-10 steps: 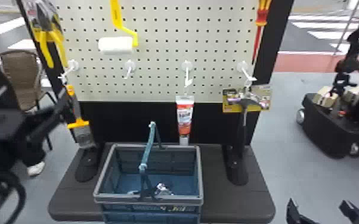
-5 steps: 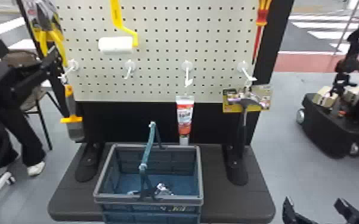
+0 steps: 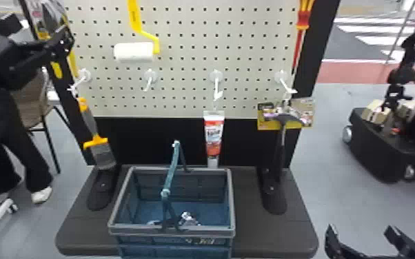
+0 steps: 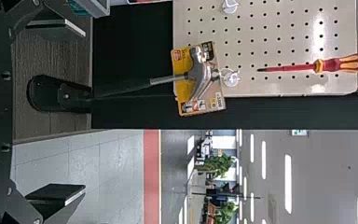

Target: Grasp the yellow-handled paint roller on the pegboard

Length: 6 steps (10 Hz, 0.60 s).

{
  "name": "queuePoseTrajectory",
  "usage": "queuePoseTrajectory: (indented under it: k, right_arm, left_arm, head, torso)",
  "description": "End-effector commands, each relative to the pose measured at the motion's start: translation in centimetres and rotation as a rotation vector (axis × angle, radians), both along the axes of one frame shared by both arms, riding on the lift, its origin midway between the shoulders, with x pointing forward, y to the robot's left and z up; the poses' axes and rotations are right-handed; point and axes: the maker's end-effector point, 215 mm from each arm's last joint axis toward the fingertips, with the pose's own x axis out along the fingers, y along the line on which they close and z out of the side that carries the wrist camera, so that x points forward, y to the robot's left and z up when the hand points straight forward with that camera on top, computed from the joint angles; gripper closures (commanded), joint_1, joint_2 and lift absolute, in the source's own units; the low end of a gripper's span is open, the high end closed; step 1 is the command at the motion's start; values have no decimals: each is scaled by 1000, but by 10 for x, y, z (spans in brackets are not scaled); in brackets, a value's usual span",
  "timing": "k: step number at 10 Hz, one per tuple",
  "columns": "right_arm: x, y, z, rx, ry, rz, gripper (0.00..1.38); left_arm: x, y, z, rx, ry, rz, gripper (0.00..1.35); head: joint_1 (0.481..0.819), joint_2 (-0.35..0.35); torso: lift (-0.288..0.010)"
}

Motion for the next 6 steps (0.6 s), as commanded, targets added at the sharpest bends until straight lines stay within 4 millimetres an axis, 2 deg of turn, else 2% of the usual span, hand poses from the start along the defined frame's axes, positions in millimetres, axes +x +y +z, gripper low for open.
queuePoseTrajectory:
  k: [1,3,5,6]
  right_arm:
    - [1,1,2,0,-5,3,137]
    - [3,3,5,1,-11,12,137]
    - [6,5,8,2,-20,17,137]
    - [8,7,11,3,-26,22,137]
  left_arm:
    - [20,13,1,-9,34,-28,154]
    - [44,22,-4,-42,79,-83,171]
    - [79,28,-29,-80,162,-201,228]
    - [90,28,-37,-93,185,-250,274]
  head:
    - [549,0]
    - [549,0]
    - [549,0]
    - [549,0]
  torso:
    - [-100]
    - [-100]
    - [-100]
    - [-100]
